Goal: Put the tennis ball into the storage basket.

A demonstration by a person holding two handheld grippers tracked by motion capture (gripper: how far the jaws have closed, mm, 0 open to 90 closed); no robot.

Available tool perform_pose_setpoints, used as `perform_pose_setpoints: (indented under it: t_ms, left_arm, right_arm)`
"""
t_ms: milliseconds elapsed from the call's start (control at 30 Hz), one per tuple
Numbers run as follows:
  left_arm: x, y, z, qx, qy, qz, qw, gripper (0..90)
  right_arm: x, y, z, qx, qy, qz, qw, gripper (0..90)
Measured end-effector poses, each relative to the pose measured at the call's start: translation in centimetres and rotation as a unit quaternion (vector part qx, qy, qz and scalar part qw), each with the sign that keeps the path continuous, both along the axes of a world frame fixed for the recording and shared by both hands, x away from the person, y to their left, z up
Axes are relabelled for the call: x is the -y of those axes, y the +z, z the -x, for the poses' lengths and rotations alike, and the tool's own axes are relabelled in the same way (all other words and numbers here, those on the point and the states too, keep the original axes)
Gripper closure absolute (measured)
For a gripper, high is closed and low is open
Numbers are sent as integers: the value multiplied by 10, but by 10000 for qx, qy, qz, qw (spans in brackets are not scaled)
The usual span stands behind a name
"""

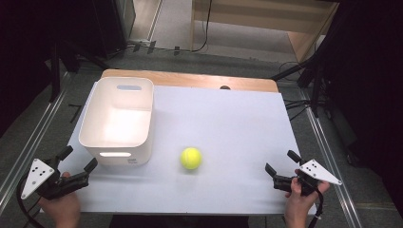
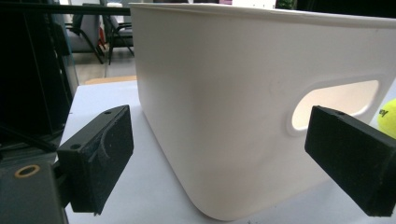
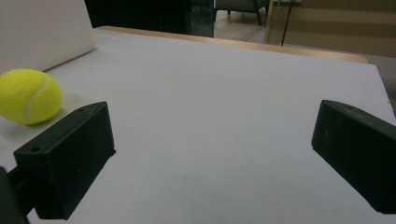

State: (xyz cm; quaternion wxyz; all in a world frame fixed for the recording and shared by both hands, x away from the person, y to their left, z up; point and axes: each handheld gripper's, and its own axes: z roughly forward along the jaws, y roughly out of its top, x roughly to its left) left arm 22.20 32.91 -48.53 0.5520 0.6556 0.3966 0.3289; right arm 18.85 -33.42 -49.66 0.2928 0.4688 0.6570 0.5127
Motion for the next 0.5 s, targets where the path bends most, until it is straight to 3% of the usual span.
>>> perform_pose_setpoints:
  t_ms: [100, 500]
  left_arm:
    - [1, 0, 1, -2, -49, -71, 10000, 79]
    - [1, 0, 0, -36, -51, -54, 10000, 79]
  right_arm:
    - [-6, 4, -2, 13, 104, -77, 9999, 0]
    - [-29, 12, -16, -191, 379, 141, 9990, 0]
